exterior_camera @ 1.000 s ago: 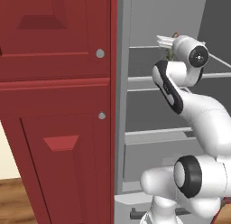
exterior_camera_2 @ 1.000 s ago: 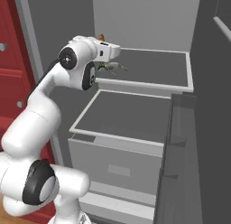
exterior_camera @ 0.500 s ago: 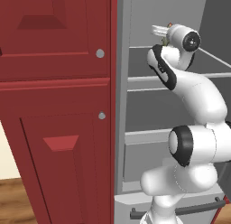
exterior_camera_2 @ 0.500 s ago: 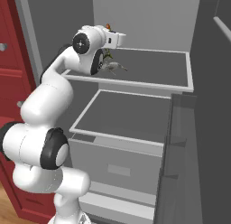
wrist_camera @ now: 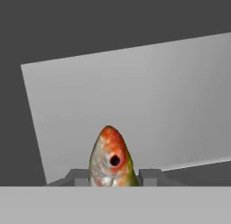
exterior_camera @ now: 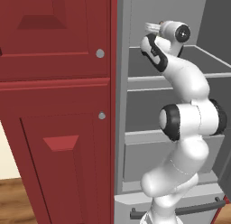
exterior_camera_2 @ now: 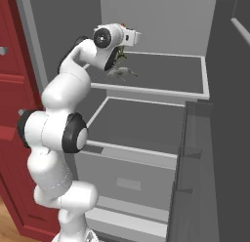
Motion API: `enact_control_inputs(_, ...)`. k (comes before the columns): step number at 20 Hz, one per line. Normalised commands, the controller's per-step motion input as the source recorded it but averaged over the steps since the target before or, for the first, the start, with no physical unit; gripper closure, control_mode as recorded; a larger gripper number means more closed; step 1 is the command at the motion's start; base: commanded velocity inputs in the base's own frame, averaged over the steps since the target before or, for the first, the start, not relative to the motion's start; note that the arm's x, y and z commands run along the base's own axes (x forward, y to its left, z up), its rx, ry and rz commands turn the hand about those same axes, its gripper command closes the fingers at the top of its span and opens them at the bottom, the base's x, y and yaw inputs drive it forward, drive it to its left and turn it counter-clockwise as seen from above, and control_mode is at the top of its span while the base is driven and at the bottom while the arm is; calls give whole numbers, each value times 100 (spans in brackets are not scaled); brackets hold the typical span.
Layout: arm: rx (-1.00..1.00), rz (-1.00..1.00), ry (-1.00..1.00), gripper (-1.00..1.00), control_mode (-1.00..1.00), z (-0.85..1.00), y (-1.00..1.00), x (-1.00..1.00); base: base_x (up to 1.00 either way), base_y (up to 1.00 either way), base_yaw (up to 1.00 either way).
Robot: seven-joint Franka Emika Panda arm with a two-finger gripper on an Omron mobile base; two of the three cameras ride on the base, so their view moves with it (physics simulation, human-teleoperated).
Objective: Place the fish on the counter behind the older fish on the same shelf of the fridge to maintain FIFO order. Close the fridge door when finished.
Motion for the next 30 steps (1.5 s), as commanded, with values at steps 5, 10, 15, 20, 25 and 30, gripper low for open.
enact_control_inputs(5,0,0,15,100,-100,4,0,57,0,0,0)
enact_control_inputs(10,0,0,4,100,-100,-5,0,65,0,0,0)
enact_control_inputs(15,0,0,0,100,-100,-2,0,62,0,0,0)
enact_control_inputs(20,0,0,0,100,-100,-6,0,57,0,0,0)
enact_control_inputs(25,0,0,1,-100,-100,-24,0,34,0,0,0)
enact_control_inputs(30,0,0,1,-100,-100,-13,0,14,0,0,0)
